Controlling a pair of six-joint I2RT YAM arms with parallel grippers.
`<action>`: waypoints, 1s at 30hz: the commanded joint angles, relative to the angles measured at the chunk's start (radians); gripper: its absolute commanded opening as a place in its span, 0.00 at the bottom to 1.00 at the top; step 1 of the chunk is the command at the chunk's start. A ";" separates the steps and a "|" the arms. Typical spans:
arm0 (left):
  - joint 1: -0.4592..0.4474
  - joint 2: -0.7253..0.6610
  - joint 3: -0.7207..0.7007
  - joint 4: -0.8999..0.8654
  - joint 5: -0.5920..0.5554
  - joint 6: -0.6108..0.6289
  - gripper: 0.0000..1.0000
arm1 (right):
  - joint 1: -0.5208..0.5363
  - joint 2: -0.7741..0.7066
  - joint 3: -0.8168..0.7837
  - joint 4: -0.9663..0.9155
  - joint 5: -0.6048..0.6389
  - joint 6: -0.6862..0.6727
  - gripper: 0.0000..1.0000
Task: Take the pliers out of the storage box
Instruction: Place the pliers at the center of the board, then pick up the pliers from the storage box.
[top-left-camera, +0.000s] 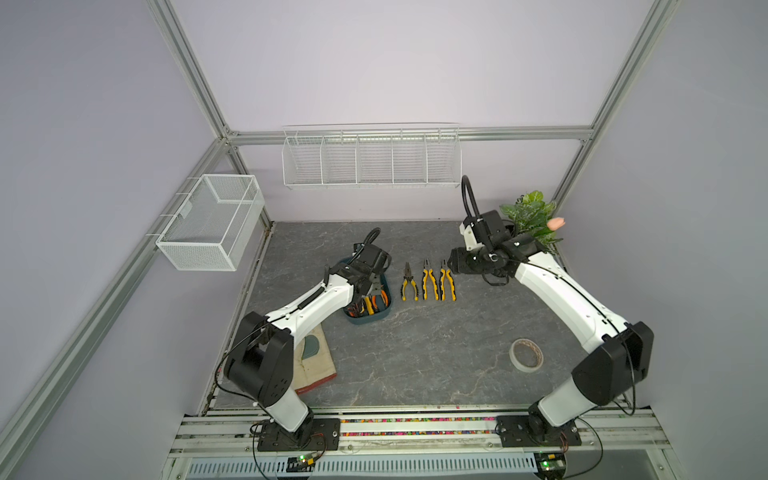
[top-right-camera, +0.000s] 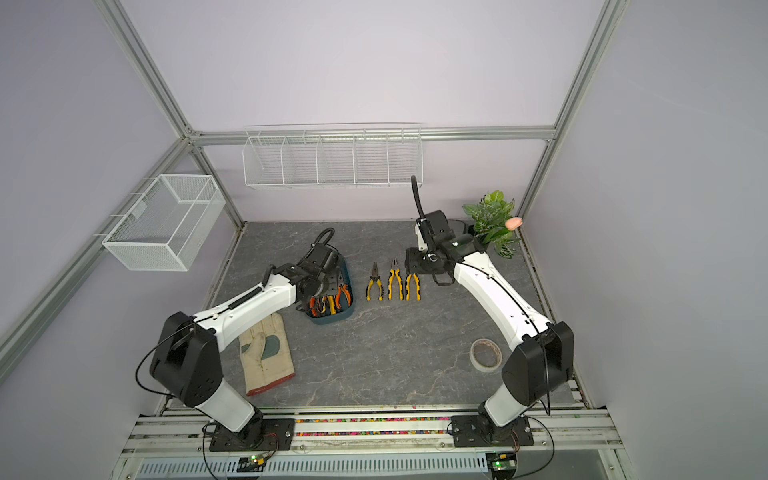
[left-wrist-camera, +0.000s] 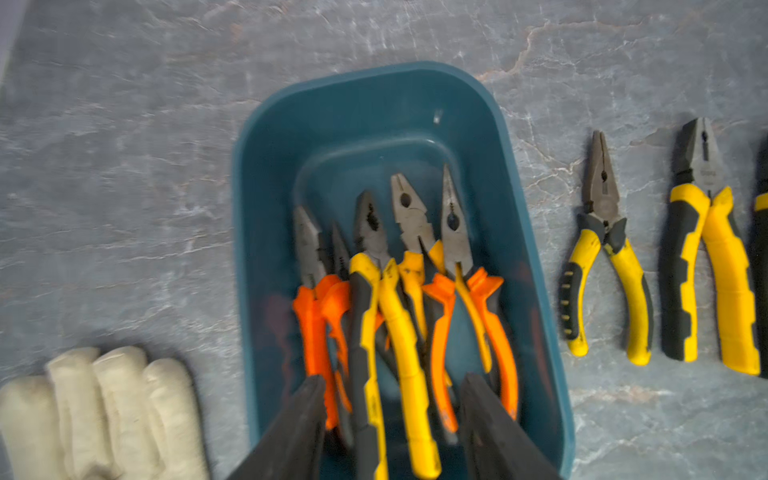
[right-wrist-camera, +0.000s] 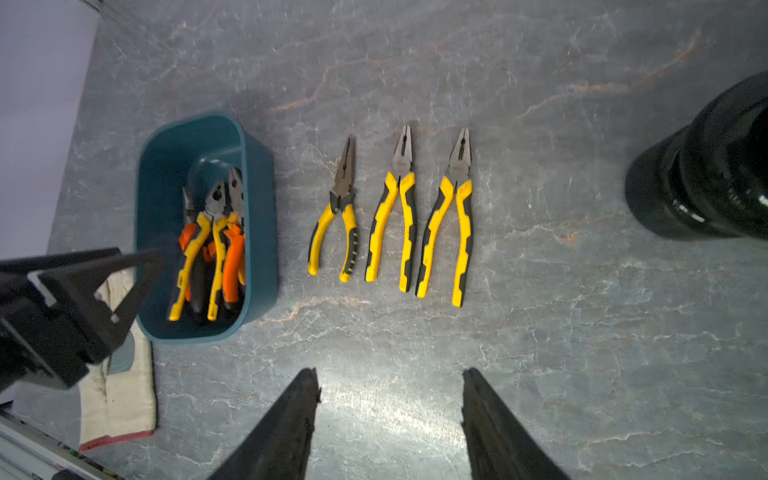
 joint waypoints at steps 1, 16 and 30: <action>0.005 0.077 0.071 -0.135 0.040 -0.034 0.39 | 0.006 -0.057 -0.117 0.066 -0.018 0.026 0.58; 0.004 0.158 0.093 -0.303 -0.025 -0.094 0.43 | 0.006 -0.140 -0.367 0.219 -0.109 0.051 0.58; 0.002 0.199 0.048 -0.259 -0.031 -0.096 0.00 | 0.002 -0.144 -0.443 0.270 -0.132 0.059 0.57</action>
